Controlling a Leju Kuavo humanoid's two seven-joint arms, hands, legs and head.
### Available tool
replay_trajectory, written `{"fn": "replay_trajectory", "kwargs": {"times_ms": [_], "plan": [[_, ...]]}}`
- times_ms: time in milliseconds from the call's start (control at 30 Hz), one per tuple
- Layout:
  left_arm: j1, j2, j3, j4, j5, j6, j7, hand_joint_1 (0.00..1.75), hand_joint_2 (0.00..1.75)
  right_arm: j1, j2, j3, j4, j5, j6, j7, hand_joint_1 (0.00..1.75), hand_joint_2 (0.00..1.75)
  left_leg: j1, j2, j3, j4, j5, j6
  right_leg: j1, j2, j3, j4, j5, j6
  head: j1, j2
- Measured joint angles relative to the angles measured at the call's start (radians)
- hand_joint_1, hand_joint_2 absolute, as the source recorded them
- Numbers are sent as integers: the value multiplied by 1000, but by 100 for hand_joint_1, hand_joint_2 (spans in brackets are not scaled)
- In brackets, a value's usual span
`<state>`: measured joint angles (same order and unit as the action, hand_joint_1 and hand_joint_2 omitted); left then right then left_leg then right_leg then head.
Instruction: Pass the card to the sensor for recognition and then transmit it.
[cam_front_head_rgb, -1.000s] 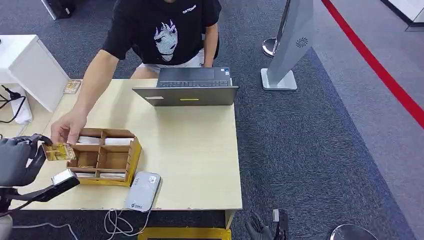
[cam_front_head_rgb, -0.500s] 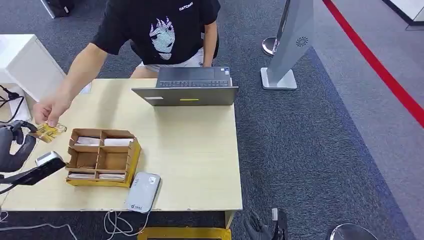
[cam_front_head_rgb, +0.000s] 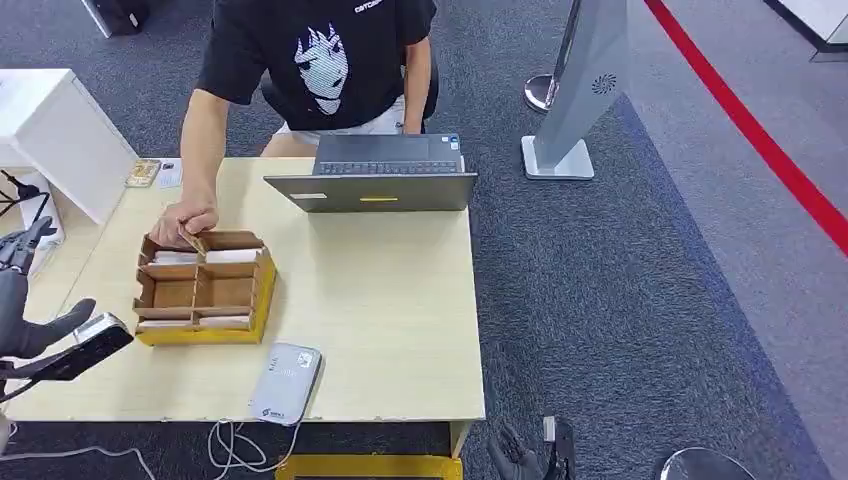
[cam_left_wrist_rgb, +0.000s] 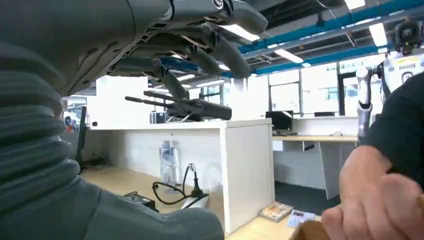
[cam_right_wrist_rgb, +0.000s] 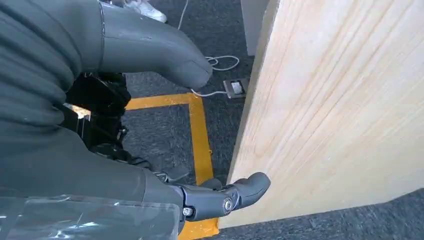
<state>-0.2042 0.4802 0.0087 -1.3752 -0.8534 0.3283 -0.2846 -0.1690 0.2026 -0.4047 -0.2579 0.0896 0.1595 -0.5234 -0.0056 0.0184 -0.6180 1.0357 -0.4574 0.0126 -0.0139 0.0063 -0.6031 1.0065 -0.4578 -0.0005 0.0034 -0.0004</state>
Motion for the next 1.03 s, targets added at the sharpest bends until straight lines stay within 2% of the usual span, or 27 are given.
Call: {"fn": "replay_trajectory", "kwargs": {"times_ms": [100, 200, 300, 333, 400, 567, 700, 833, 900, 933, 967, 1033], "plan": [[52, -36, 27, -39, 37, 70, -31, 0, 175, 2, 0, 0, 0, -6, -6, -6, 0, 175, 0, 0, 0, 0, 0, 0, 0, 0, 0, 0, 0, 0, 0, 0], [133, -105, 58, -131, 138, 164, -117, 0, 175, 7, 0, 0, 0, -19, -17, -18, 0, 175, -1, 0, 0, 0, -2, 2, -1, 0, 0, -1, -1, 1, 0, 0], [271, -236, 69, -302, 302, 233, -240, 0, 175, 25, 0, -6, 0, -44, -23, -41, 0, 175, -3, 1, 0, 0, -5, 5, -3, 1, 0, -1, -3, 3, -1, 0], [315, -282, 69, -350, 337, 243, -269, 0, 175, 31, -2, -11, 0, -49, -23, -46, 0, 175, -3, 1, 0, 0, -5, 5, -3, 1, 0, -2, -3, 4, 0, 0], [374, -339, 69, -420, 367, 255, -296, 0, 175, 43, -4, -18, 0, -53, -23, -52, 0, 175, -3, 0, 0, 1, -5, 6, -3, 0, 1, -3, -4, 5, 1, 0], [430, -407, 70, -507, 390, 256, -311, 0, 175, 49, -6, -28, -2, -53, -23, -55, 0, 175, -3, -1, 1, 1, -7, 8, -3, -2, 3, -3, -6, 8, 1, 0], [446, -436, 73, -536, 409, 254, -327, 0, 175, 51, -8, -30, -3, -56, -25, -55, 0, 175, -2, -1, 2, 1, -6, 7, -3, -1, 4, -3, -5, 7, 1, 0], [447, -438, 73, -536, 409, 254, -327, 0, 175, 51, -8, -30, -3, -56, -25, -55, 0, 175, -2, -1, 2, 1, -6, 7, -3, -1, 4, -3, -5, 7, 1, 0], [461, -458, 74, -552, 427, 254, -349, 0, 175, 53, -9, -35, -4, -63, -26, -57, 0, 175, -2, -1, 2, 1, -6, 7, -3, -1, 5, -3, -5, 7, 1, 0], [520, -519, 74, -594, 439, 246, -391, 0, 175, 65, -16, -53, -5, -74, -26, -64, 0, 175, -3, -1, 2, 1, -7, 8, -3, -1, 5, -3, -6, 7, 0, 0], [567, -572, 74, -606, 485, 201, -402, 0, 175, 75, -23, -67, -6, -82, -26, -70, 0, 175, -3, -1, 2, 1, -9, 8, -4, -2, 5, -3, -6, 8, 0, 0], [590, -617, 75, -604, 581, 117, -399, 0, 175, 84, -28, -84, -8, -84, -26, -75, 0, 175, -3, -1, 2, 1, -9, 10, -4, -2, 5, -3, -7, 9, 0, 0]]}}
